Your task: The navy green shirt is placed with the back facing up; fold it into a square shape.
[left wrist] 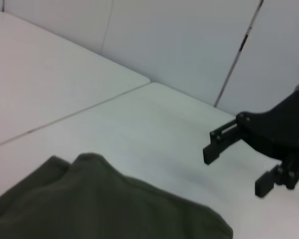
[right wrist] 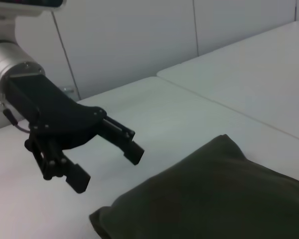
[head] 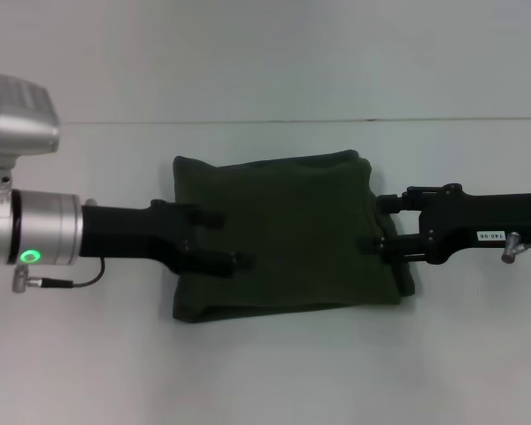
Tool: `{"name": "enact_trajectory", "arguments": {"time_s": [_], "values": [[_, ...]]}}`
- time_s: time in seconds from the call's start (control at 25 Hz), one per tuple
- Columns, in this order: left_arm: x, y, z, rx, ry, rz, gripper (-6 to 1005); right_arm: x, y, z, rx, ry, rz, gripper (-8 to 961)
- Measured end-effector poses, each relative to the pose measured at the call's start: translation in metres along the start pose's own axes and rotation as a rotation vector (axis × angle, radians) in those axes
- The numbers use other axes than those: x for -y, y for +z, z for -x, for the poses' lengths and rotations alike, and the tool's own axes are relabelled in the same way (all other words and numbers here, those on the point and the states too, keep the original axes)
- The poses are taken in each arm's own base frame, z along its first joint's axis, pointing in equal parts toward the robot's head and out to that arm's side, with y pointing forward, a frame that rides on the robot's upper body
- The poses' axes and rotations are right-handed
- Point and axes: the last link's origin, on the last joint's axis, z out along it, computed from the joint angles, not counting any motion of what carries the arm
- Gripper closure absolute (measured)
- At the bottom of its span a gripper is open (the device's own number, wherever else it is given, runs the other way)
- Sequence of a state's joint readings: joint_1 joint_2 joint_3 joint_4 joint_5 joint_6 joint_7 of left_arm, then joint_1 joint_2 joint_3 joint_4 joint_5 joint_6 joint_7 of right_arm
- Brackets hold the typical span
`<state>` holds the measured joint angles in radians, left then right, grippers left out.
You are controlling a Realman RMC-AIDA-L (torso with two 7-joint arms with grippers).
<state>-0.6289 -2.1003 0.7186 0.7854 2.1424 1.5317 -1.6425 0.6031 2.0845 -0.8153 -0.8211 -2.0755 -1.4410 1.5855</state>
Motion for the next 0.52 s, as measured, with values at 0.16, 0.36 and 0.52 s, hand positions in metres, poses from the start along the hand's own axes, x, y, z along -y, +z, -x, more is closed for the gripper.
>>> {"name": "enact_trajectory", "arguments": {"time_s": [0.16, 0.36, 0.52], "values": [[0.0005, 0.0056, -0.0065, -0.006, 0.008, -0.003, 47, 0.0011, -0.0029, -0.0036, -0.004, 0.005, -0.009, 124], [0.0010, 0.0082, -0.0101, -0.005, 0.017, -0.004, 47, 0.0015, -0.0030, -0.0039, -0.005, 0.006, -0.011, 124], [0.0010, 0.0077, -0.0092, -0.006, 0.014, -0.005, 47, 0.0007, -0.0025, -0.0036, -0.005, 0.004, -0.008, 124]]}}
